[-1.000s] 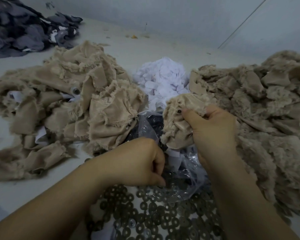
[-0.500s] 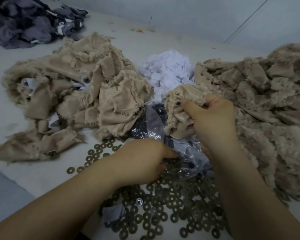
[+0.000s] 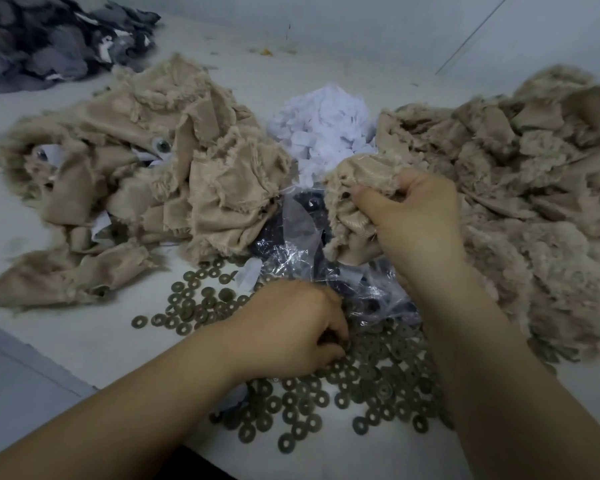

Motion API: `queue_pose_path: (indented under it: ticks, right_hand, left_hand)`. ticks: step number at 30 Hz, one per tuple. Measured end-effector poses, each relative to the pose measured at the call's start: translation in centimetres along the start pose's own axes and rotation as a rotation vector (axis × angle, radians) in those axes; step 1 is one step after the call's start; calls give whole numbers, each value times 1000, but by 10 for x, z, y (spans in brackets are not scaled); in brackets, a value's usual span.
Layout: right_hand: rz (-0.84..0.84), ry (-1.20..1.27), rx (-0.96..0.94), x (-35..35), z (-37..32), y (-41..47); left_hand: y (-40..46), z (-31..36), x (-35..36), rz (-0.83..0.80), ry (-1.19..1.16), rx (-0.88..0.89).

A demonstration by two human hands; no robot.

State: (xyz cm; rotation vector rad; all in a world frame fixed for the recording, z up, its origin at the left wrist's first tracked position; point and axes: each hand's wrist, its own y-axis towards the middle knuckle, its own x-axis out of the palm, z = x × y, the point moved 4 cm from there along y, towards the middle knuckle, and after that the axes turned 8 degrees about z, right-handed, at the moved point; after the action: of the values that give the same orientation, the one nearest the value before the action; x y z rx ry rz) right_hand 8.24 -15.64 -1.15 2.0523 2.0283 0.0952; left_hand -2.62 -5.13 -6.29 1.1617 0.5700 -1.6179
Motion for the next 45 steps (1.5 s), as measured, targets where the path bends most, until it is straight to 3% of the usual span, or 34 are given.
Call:
queue_pose_path:
  ticks: [4, 12, 18, 21, 27, 34, 45]
  right_hand:
    - [-34, -42, -29, 7, -1, -5]
    - [-48, -101, -97, 16, 0, -8]
    - [-57, -231, -117, 19, 7, -8]
    - [-54, -224, -112, 17, 4, -8]
    - [-17, -183, -140, 8, -5, -5]
    - [-15, -195, -244, 13, -9, -8]
    - [-60, -251, -222, 15, 0, -9]
  left_hand:
    - [2, 3, 8, 40, 127, -25]
    - [6, 1, 16, 90, 88, -84]
    - [-3, -11, 7, 192, -205, -131]
    - [-5, -17, 5, 151, -246, -157]
    - [-8, -16, -1, 69, -54, -168]
    - [-9, 18, 2, 88, 11, -13]
    - [25, 26, 27, 127, 298, 63]
